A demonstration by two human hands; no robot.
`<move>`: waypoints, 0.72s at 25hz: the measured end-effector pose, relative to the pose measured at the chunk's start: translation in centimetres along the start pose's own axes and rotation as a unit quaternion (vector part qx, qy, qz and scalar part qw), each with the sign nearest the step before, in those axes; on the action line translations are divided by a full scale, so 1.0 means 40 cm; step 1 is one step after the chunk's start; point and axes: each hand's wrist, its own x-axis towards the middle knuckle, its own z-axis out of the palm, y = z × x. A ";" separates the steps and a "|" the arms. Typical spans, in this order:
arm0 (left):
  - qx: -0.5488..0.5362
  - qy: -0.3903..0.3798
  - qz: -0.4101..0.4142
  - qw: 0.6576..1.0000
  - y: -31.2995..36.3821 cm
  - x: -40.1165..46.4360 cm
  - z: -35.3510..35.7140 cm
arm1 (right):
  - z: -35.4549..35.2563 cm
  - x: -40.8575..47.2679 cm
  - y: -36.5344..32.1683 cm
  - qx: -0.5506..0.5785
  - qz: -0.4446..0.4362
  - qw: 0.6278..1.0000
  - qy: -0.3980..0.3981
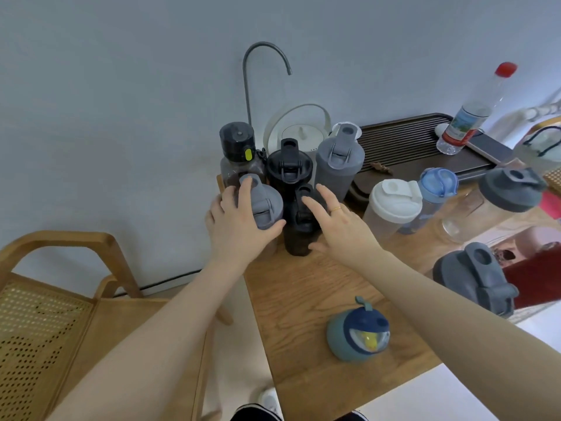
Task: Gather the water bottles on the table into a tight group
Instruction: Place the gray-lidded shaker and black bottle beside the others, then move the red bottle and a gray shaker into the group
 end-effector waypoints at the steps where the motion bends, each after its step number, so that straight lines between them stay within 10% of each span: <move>1: 0.005 0.007 0.015 1.000 0.003 -0.003 -0.002 | -0.009 -0.017 0.007 0.021 0.017 1.000 0.007; 6: -0.083 0.033 0.224 0.971 0.122 -0.038 -0.021 | -0.103 -0.127 0.062 0.033 -0.021 0.998 0.054; 12: -0.202 -0.143 0.344 0.906 0.391 -0.143 0.043 | -0.253 -0.375 0.300 0.063 0.110 0.961 0.245; 18: -0.104 -0.235 0.310 0.915 0.586 -0.228 0.153 | -0.240 -0.525 0.535 0.102 0.221 0.965 0.101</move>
